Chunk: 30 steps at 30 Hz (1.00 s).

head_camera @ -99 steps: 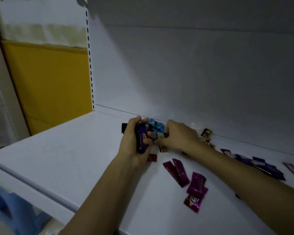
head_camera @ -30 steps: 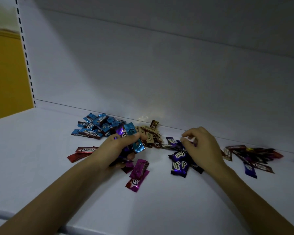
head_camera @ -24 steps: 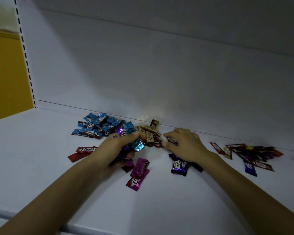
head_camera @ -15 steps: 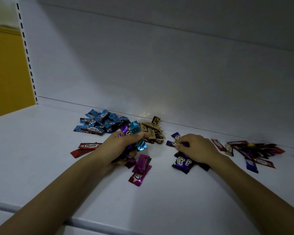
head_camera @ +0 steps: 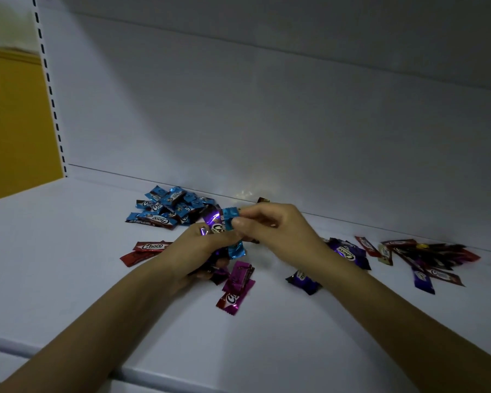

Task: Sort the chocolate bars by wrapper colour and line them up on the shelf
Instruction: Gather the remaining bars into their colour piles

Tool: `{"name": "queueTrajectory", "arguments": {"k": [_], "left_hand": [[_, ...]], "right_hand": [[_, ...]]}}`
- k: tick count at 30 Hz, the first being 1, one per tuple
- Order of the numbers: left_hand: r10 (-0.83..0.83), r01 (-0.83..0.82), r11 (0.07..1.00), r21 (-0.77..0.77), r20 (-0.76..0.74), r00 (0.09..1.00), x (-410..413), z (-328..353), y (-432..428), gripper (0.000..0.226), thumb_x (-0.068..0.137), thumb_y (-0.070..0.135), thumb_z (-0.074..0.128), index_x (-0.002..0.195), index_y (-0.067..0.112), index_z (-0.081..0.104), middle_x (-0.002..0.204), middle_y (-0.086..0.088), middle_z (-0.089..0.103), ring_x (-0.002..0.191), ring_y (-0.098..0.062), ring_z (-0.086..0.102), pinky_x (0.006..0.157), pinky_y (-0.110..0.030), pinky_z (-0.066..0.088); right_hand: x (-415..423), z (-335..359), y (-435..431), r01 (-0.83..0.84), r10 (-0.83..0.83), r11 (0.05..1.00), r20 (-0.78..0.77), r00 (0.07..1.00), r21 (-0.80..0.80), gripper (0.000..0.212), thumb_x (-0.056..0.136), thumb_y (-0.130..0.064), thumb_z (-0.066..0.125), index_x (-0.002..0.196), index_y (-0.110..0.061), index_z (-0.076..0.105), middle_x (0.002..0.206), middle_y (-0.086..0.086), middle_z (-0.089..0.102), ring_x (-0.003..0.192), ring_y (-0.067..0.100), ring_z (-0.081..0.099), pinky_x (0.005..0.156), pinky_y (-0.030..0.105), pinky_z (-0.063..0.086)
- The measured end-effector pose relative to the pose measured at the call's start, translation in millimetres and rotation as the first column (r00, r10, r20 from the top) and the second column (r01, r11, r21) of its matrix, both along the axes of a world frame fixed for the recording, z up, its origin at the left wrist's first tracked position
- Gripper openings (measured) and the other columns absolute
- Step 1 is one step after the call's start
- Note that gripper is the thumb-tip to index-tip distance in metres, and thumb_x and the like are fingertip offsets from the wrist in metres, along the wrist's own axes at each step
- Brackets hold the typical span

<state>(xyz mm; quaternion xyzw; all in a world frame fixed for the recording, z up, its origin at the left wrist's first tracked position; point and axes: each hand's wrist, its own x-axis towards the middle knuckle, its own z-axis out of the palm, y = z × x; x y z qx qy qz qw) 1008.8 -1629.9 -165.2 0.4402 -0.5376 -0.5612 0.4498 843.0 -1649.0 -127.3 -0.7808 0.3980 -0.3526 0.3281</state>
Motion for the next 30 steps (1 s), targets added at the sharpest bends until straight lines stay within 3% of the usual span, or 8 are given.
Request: {"name": "queueTrajectory", "arguments": {"k": [4,7,11,16,20,23,26,30], "left_hand": [[-0.002,0.002,1.0,-0.005,-0.041,0.999,1,0,-1,0.027,0.079,0.033,0.066,0.089,0.008,0.065,0.055,0.004,0.06,0.041,-0.006,0.046,0.036,-0.018,0.032],[0.112,-0.11,0.994,0.02,-0.194,0.975,10,1,-9,0.026,0.086,0.032,0.061,0.098,0.013,0.073,0.073,0.003,0.069,0.047,-0.007,0.048,0.036,-0.017,0.029],[0.243,-0.209,0.966,0.15,-0.272,0.931,19,-4,-23,0.024,0.095,0.027,0.049,0.103,0.016,0.069,0.078,-0.002,0.065,0.047,-0.011,0.046,0.035,-0.017,0.029],[0.212,-0.164,0.971,0.176,-0.305,0.928,20,-3,-26,0.041,0.07,0.035,0.063,0.104,0.012,0.069,0.073,-0.005,0.067,0.045,-0.011,0.049,0.037,-0.021,0.03],[0.18,-0.113,0.974,0.198,-0.368,0.912,22,-2,-27,0.056,0.06,0.037,0.068,0.109,0.01,0.066,0.069,-0.004,0.068,0.044,-0.01,0.051,0.032,-0.018,0.03],[0.19,-0.119,0.974,0.192,-0.412,0.891,25,-6,-24,0.05,0.063,0.035,0.071,0.104,0.008,0.065,0.071,-0.006,0.068,0.045,-0.012,0.05,0.034,-0.018,0.028],[0.123,-0.12,0.992,0.029,-0.22,0.968,23,-2,-18,0.012,0.077,0.024,0.068,0.077,0.013,0.073,0.066,-0.005,0.066,0.047,-0.01,0.049,0.041,-0.023,0.033],[0.088,-0.043,0.969,-0.245,0.177,0.98,9,3,-6,0.029,0.078,0.048,0.063,0.066,0.024,0.074,0.051,0.007,0.056,0.043,-0.004,0.046,0.046,-0.016,0.038]], "right_hand": [[20,5,-1,0.097,-0.115,0.992,0.256,0.96,0.082,0.004,0.086,-0.01,0.067,0.087,-0.013,0.069,0.08,-0.001,0.067,0.069,0.005,0.064,0.064,0.019,0.053],[28,20,-19,0.222,-0.324,0.941,0.501,0.803,0.254,0.004,0.089,-0.014,0.064,0.085,-0.014,0.065,0.072,-0.002,0.059,0.057,0.005,0.053,0.053,0.019,0.048],[56,16,-50,0.199,-0.496,0.837,0.554,0.669,0.51,0.007,0.091,-0.01,0.058,0.084,-0.008,0.058,0.06,0.003,0.056,0.045,0.011,0.047,0.045,0.023,0.041],[97,9,-77,0.166,-0.447,0.827,0.448,0.774,0.537,0.006,0.092,-0.01,0.054,0.089,-0.008,0.058,0.077,0.007,0.064,0.06,0.015,0.06,0.052,0.027,0.048],[102,22,-72,0.008,-0.2,0.852,0.311,0.929,0.523,0.03,0.088,-0.039,0.063,0.104,-0.013,0.059,0.097,0.004,0.065,0.088,0.016,0.066,0.055,0.024,0.053],[89,22,-52,-0.076,0.023,0.902,0.127,0.992,0.426,0.034,0.083,-0.046,0.066,0.097,-0.016,0.07,0.096,0.004,0.071,0.09,0.016,0.068,0.066,0.025,0.055],[67,13,-28,-0.089,0.066,0.957,0.091,0.994,0.277,0.01,0.084,-0.025,0.07,0.078,-0.018,0.072,0.079,0.004,0.068,0.073,0.016,0.062,0.064,0.029,0.05],[27,7,-7,-0.011,-0.032,0.992,0.326,0.945,0.129,0.01,0.088,-0.013,0.064,0.081,-0.009,0.07,0.069,-0.003,0.068,0.064,0.008,0.064,0.053,0.017,0.049]]}}
